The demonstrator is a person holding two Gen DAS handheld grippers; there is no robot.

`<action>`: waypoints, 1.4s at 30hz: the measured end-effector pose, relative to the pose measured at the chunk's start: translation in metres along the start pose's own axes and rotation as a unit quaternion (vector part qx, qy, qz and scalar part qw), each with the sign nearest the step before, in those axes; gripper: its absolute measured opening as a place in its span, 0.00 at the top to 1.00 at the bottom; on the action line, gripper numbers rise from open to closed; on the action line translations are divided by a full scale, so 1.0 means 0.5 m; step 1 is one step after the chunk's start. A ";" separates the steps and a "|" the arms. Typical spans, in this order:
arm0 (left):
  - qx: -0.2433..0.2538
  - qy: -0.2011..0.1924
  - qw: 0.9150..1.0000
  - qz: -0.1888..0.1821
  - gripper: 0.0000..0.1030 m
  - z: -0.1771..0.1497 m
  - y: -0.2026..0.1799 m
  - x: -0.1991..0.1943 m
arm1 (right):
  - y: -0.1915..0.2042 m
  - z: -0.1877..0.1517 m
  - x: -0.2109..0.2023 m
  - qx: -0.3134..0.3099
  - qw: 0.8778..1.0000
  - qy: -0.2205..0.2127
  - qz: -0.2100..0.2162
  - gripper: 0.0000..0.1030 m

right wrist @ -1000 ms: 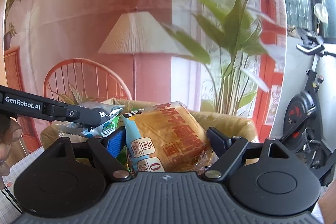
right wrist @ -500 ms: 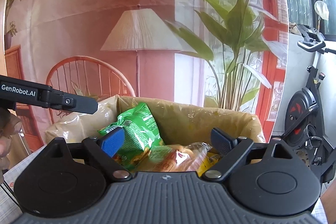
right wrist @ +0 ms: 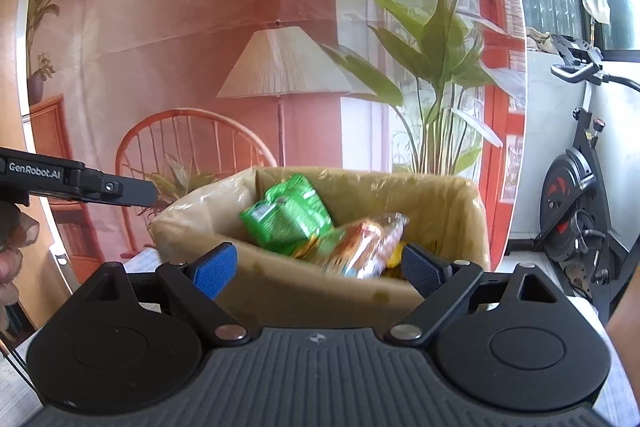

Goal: Organize snacks
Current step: 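Lower the right tool to the cracker pack while the left tool reaches the orange bar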

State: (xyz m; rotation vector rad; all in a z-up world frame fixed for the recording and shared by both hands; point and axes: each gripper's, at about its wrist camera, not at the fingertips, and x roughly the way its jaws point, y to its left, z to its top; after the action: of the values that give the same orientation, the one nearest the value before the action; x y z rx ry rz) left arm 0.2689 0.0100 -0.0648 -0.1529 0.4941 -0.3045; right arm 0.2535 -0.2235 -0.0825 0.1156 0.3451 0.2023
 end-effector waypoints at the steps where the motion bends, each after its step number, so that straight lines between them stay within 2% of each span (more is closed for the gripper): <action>1: 0.002 0.002 1.000 0.000 0.45 -0.009 0.001 -0.011 | 0.004 -0.009 -0.012 0.002 1.000 0.000 -0.001 0.11; 8: -0.003 0.028 1.000 0.007 0.45 -0.096 0.012 -0.059 | 0.024 -0.075 -0.070 0.015 1.000 0.017 -0.001 0.11; 18: -0.040 0.062 0.997 0.031 0.45 -0.243 0.030 -0.076 | 0.047 -0.210 -0.116 0.025 0.996 0.085 -0.015 0.11; 27: -0.069 0.094 0.992 0.038 0.45 -0.335 0.045 -0.065 | 0.042 -0.320 -0.176 0.055 0.982 0.170 -0.057 0.13; 33: -0.073 0.111 0.990 0.040 0.45 -0.372 0.046 -0.058 | 0.048 -0.381 -0.197 0.065 0.969 0.231 -0.062 0.15; 39: -0.072 0.119 0.989 0.043 0.45 -0.391 0.045 -0.054 | 0.058 -0.418 -0.195 0.073 0.958 0.274 -0.053 0.24; 41: -0.069 0.127 0.988 0.043 0.45 -0.396 0.040 -0.054 | 0.053 -0.424 -0.196 0.082 0.956 0.277 -0.053 0.39; 42: -0.068 0.130 0.988 0.043 0.45 -0.397 0.039 -0.052 | 0.050 -0.424 -0.199 0.085 0.956 0.274 -0.054 0.40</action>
State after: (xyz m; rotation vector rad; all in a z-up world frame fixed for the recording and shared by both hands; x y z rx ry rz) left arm 0.1550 0.0229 -0.2303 -0.2250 0.7780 -0.2068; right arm 0.0840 -0.2043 -0.2449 0.2112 0.9210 0.0915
